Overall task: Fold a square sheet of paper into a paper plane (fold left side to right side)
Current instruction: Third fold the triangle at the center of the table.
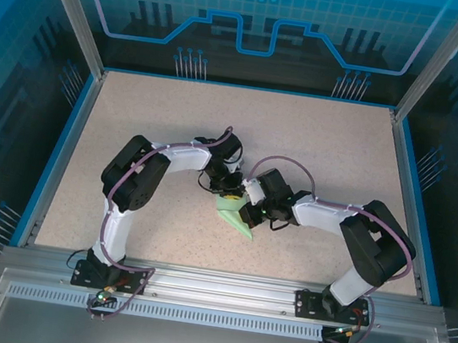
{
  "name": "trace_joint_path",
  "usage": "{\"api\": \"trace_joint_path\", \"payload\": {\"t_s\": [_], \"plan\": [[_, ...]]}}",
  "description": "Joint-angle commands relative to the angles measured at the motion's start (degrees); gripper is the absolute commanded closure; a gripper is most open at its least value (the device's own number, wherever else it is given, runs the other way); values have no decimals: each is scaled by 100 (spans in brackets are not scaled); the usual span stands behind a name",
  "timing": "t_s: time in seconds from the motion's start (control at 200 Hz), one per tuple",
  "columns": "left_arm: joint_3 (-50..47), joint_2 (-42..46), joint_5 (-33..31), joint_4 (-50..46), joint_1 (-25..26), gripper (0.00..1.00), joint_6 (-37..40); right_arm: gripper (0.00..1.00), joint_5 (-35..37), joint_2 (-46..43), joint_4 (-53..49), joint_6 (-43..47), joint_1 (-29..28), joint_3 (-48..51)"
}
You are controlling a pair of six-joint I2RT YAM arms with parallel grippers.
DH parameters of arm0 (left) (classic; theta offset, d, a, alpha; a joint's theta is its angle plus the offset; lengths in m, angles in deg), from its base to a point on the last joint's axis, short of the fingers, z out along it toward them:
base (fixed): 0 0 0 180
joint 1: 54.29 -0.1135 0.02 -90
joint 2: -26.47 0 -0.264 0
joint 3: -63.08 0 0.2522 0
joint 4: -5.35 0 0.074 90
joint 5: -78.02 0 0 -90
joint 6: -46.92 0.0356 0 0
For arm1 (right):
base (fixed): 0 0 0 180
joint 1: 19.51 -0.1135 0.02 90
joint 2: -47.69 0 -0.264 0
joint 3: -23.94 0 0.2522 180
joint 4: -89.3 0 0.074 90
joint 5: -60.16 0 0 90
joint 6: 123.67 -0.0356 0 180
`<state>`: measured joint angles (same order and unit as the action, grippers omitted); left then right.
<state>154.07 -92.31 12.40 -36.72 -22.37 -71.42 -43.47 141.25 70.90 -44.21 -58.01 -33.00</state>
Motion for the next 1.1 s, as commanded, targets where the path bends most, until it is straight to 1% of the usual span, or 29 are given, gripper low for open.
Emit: {"api": "trace_joint_path", "payload": {"t_s": [0.0,0.31,0.48,0.86,0.965,1.095], "plan": [[-71,-350,-188,-274,138,84,49,100,-157,292,-45,11,-25,-55],[-82,-333,-188,-262,134,84,43,100,-136,392,-69,27,-113,19],[-100,-337,-197,-262,132,84,48,100,-171,169,160,-9,-97,220],[-109,-286,-189,-245,135,84,17,100,-444,-285,306,13,27,270],[-105,-270,-203,-253,137,84,17,95,-505,-455,307,17,28,329],[-98,-279,-199,-253,137,84,17,85,-565,-679,399,17,22,488]]}}
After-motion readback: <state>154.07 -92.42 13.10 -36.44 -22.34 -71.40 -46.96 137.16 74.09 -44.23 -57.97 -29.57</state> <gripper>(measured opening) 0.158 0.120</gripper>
